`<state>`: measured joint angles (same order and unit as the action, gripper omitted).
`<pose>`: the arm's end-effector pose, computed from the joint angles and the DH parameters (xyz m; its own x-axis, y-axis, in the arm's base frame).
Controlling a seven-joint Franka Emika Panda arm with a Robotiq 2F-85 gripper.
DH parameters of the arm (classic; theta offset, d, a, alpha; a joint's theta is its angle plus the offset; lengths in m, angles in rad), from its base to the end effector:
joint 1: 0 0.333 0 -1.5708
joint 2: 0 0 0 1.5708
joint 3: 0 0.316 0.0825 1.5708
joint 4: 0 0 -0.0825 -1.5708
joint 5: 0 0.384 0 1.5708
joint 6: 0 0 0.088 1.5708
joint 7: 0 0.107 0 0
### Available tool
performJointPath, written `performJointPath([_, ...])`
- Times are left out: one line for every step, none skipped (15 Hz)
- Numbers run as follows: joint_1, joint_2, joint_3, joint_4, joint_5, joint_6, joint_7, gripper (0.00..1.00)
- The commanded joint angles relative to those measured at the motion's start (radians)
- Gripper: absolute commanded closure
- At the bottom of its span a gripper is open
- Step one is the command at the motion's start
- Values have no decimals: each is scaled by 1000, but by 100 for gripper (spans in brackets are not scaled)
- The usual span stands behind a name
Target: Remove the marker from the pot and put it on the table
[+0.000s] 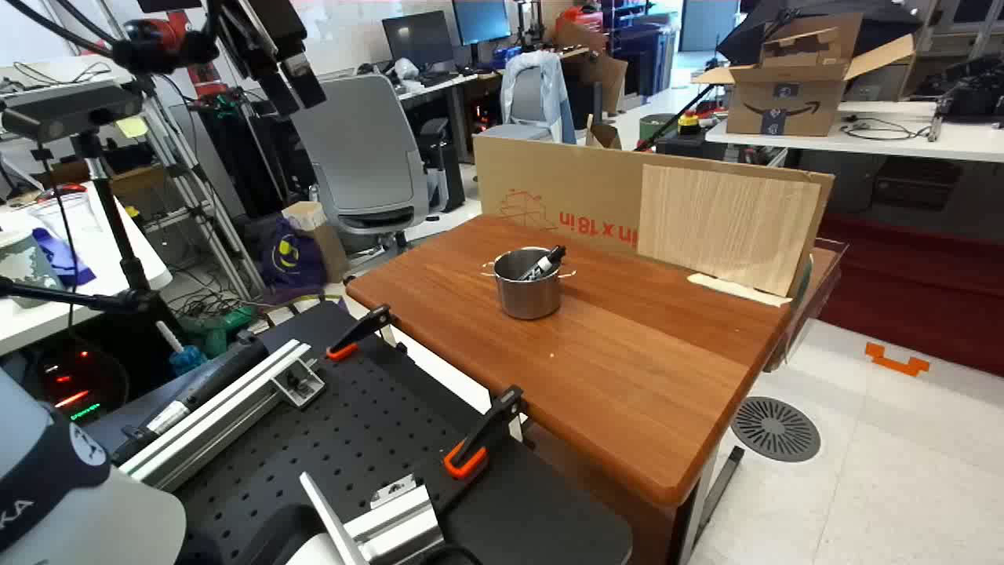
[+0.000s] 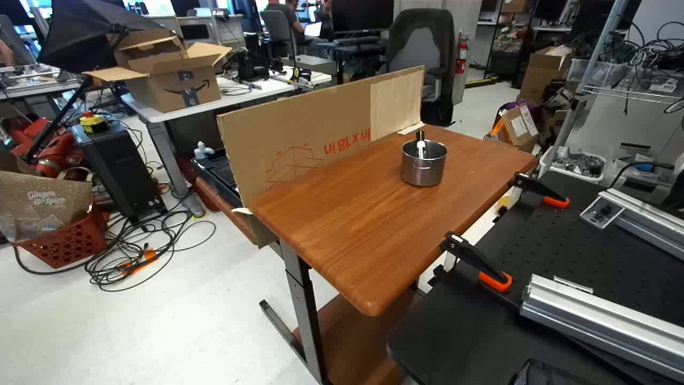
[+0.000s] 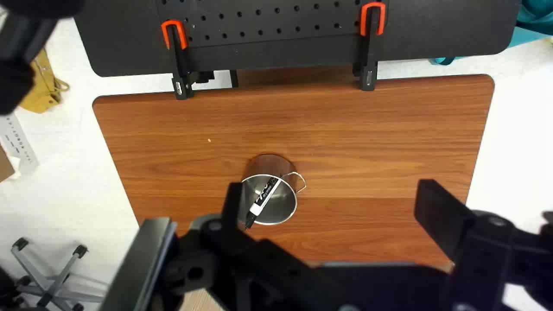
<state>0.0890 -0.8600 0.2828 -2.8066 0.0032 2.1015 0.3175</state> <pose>0.2896 0.1057 0.4368 0.9817 -0.0124 0.1902 -0.0429 -0.9867 0.1570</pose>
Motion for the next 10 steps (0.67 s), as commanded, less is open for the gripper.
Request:
performJointPath([6, 2, -7, -3, -6, -3, 4, 0])
performJointPath([6, 4, -7, -5, -6, -3, 4, 0])
performJointPath([3, 9, -4, -3, -4, 7, 13, 0])
performJointPath([-1, 16, -2, -2, 1, 25, 25, 0])
performJointPath([-6, 24, -2, 3, 3, 35, 33, 0])
performJointPath([-13, 37, -3, 6, 5, 50, 44, 0])
performJointPath([-19, 48, -2, 9, 4, 59, 53, 0])
performJointPath([-31, 70, -3, 14, 4, 80, 68, 0])
performJointPath([-39, 89, -4, 19, 4, 93, 77, 0])
performJointPath([-50, 118, -11, 25, 7, 116, 86, 0])
